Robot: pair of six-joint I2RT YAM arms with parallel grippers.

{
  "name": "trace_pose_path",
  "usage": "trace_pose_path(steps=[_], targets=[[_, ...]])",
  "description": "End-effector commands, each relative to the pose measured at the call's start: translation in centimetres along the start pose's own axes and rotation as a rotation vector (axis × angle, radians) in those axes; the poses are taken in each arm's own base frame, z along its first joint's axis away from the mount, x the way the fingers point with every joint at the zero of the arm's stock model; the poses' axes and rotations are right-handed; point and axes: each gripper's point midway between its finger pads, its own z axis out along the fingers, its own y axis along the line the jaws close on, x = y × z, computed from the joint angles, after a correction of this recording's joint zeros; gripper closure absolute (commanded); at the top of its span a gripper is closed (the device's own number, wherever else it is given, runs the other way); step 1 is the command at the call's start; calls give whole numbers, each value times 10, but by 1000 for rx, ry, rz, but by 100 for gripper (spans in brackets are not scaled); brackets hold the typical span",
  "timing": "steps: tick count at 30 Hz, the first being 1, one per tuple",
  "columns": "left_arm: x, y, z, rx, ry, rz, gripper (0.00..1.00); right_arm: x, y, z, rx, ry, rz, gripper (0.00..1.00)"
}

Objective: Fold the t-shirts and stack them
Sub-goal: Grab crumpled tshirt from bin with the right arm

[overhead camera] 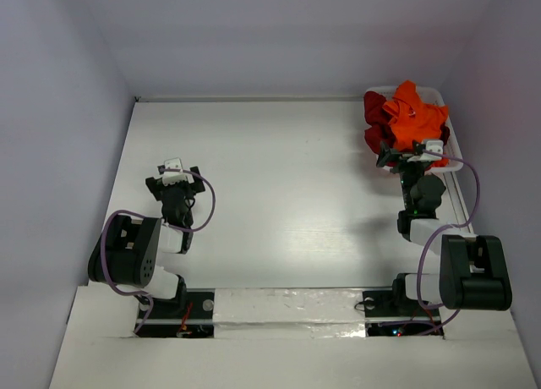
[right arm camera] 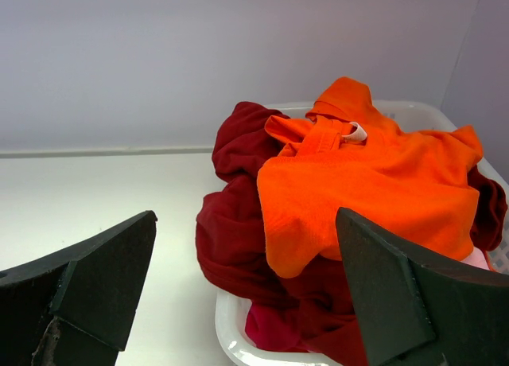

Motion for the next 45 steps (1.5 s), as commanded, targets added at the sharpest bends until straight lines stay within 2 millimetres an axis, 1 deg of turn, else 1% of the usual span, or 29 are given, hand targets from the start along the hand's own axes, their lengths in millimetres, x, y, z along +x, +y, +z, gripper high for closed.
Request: trace_pose_path(steps=[1, 42, 43, 44, 45], targets=[[-72, 1, 1, -1, -274, -101, 1, -18, -1, 2, 0, -71, -21, 0], [-73, 1, 1, -1, -275, -102, 1, -17, 0, 1, -3, -66, -24, 0], [-72, 1, 1, -1, -274, -101, 1, -14, 2, 2, -17, -47, -29, 0], [-73, 1, 0, -1, -275, -102, 1, -24, 2, 6, -15, -59, -29, 0], [-73, 1, 0, -1, -275, -102, 1, -18, 2, 7, -14, -21, -27, 0]])
